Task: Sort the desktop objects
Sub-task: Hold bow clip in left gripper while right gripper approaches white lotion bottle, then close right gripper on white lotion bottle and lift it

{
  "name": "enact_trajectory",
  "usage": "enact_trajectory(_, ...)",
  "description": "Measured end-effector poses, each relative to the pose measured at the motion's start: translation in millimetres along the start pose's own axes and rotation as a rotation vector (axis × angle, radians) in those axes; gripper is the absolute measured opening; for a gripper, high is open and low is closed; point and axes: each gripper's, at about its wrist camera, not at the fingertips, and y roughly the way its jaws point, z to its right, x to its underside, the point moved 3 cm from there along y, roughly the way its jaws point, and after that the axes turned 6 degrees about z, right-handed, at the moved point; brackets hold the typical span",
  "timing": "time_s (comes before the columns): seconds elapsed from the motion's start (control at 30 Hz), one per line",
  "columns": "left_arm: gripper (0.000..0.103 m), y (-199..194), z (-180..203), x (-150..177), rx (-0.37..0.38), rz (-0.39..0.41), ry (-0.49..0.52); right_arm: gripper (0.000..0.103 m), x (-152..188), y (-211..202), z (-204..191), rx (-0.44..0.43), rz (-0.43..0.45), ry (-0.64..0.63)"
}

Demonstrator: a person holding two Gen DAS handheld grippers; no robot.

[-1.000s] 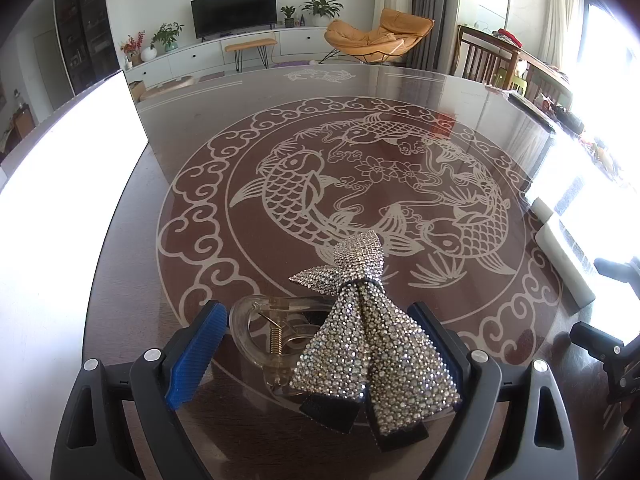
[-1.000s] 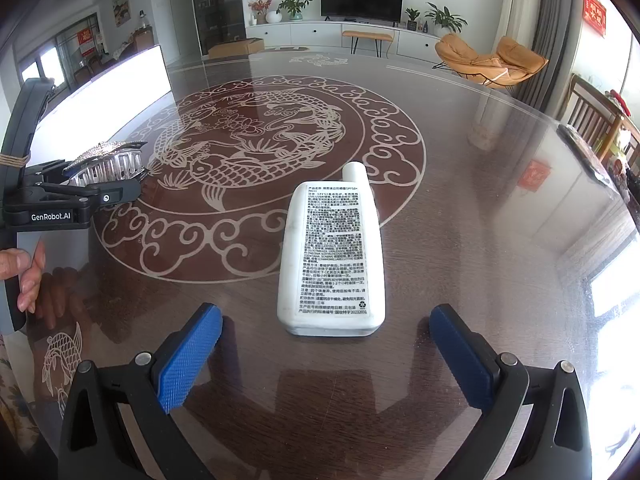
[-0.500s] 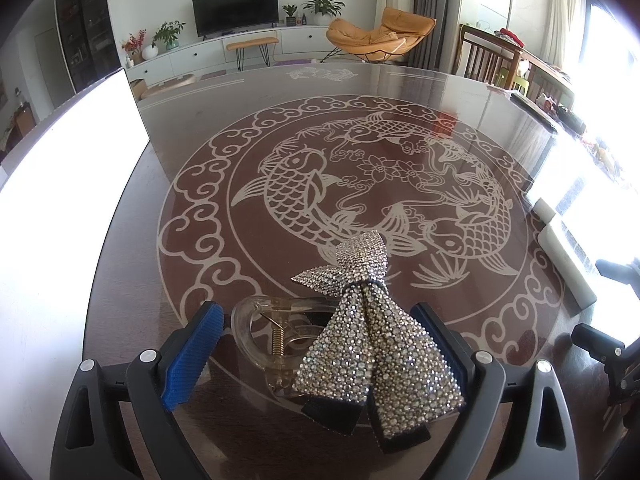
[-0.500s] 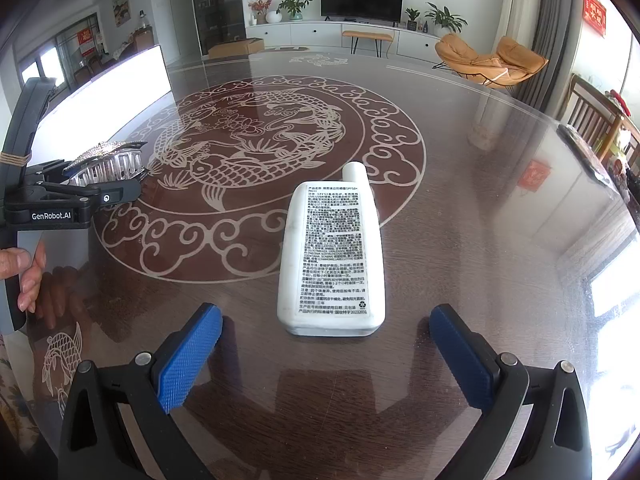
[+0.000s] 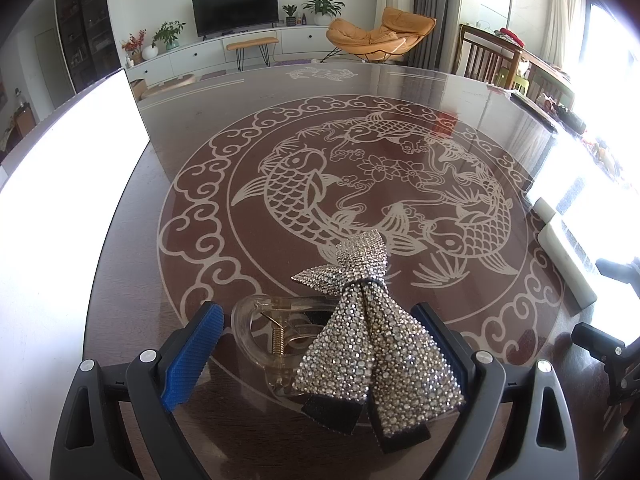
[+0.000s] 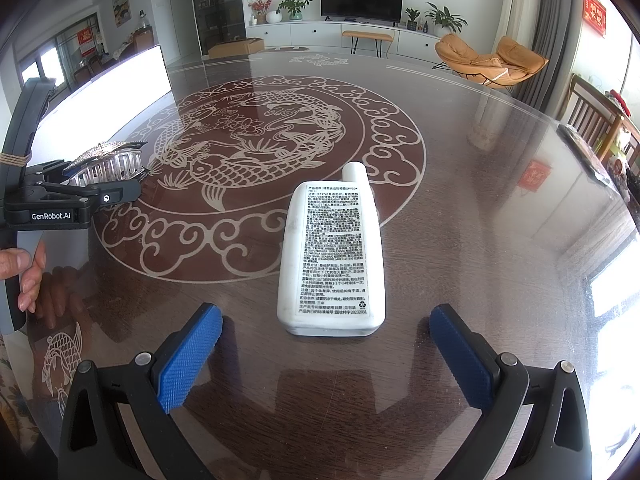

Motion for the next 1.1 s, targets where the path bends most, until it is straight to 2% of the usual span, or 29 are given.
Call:
enact_trajectory(0.4,0.095,0,0,0,0.002,-0.001,-0.001,0.103,0,0,0,0.000,0.000,0.000)
enact_trajectory(0.43,0.101,0,1,1,0.013,-0.013,0.005,0.103,0,0,0,0.000,0.000,0.000)
enact_trajectory(0.5,0.102,0,5,1,0.029,-0.036,0.028,0.103,0,0,0,0.000,-0.003,-0.005)
enact_trajectory(0.53,0.100,-1,7,2,0.040,-0.039,0.034,0.103,-3,3,-1,-0.018,-0.029,-0.024)
enact_trajectory(0.6,0.080,-6,13,1,0.059,-0.005,0.053,0.103,-14,13,1,-0.051,-0.124,-0.067)
enact_trajectory(0.63,0.064,-7,14,0,0.057,0.008,0.059,0.102,-20,17,3,-0.060,-0.151,-0.069)
enact_trajectory(0.67,0.049,-9,13,0,0.058,0.016,0.048,0.094,-26,19,5,-0.069,-0.164,-0.063)
enact_trajectory(0.7,0.048,-10,11,-1,0.084,0.017,0.022,0.088,-31,22,6,-0.082,-0.177,-0.051)
enact_trajectory(0.73,0.048,-14,8,0,0.111,0.021,-0.016,0.066,-36,23,8,-0.067,-0.179,-0.055)
enact_trajectory(0.77,0.048,-19,5,1,0.126,0.034,-0.048,0.052,-40,22,8,-0.054,-0.182,-0.065)
enact_trajectory(0.87,0.048,-49,-4,4,0.136,0.099,-0.081,0.051,-46,18,6,-0.058,-0.210,-0.058)
enact_trajectory(1.0,0.048,-105,-20,2,0.149,0.191,-0.114,0.051,-58,-10,-7,-0.109,-0.161,-0.025)
enact_trajectory(1.1,0.048,-159,-45,-5,0.152,0.279,-0.162,0.051,-80,-35,-21,-0.156,-0.106,0.003)
